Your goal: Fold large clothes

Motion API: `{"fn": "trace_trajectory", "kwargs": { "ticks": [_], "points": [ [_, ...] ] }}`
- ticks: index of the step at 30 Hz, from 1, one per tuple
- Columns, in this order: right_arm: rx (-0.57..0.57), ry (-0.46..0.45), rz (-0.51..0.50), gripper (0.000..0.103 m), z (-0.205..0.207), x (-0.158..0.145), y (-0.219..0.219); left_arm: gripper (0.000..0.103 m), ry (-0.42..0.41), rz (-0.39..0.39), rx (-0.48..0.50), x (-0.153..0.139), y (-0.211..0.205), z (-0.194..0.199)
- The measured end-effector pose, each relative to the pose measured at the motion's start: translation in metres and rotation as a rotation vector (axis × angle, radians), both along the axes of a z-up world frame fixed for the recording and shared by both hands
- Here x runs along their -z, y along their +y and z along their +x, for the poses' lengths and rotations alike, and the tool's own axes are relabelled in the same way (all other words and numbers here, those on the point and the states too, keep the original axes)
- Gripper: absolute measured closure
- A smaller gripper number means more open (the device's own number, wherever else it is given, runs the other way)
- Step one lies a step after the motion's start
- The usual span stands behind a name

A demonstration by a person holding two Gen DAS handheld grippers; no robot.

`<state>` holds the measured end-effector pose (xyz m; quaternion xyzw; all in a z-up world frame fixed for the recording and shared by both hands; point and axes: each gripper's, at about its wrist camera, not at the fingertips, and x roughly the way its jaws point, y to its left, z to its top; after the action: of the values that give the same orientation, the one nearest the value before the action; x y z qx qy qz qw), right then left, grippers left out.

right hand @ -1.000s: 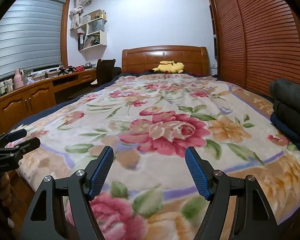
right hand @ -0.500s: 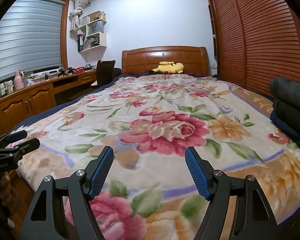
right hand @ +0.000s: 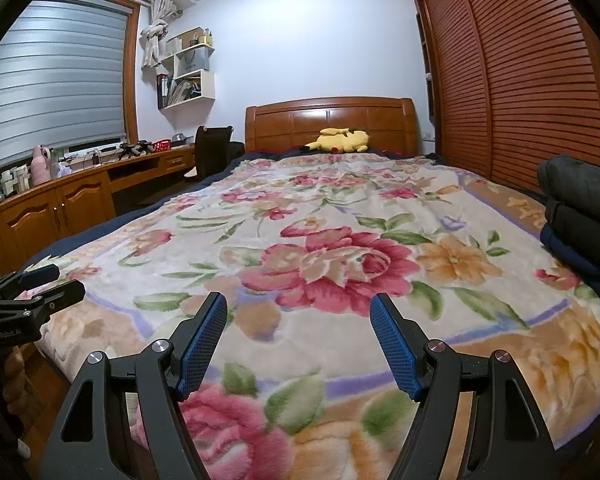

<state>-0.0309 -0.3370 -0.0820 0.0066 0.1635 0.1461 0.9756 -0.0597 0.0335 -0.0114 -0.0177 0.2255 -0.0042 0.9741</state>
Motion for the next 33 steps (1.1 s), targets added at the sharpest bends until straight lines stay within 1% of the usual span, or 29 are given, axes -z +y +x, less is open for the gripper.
{"fn": "trace_trajectory", "kwargs": {
  "ticks": [33],
  "points": [
    [0.001,-0.001,0.008,0.027,0.0030,0.0024,-0.0013,0.010,0.003,-0.002,0.005,-0.0003,-0.0051,-0.0002]
  ]
}}
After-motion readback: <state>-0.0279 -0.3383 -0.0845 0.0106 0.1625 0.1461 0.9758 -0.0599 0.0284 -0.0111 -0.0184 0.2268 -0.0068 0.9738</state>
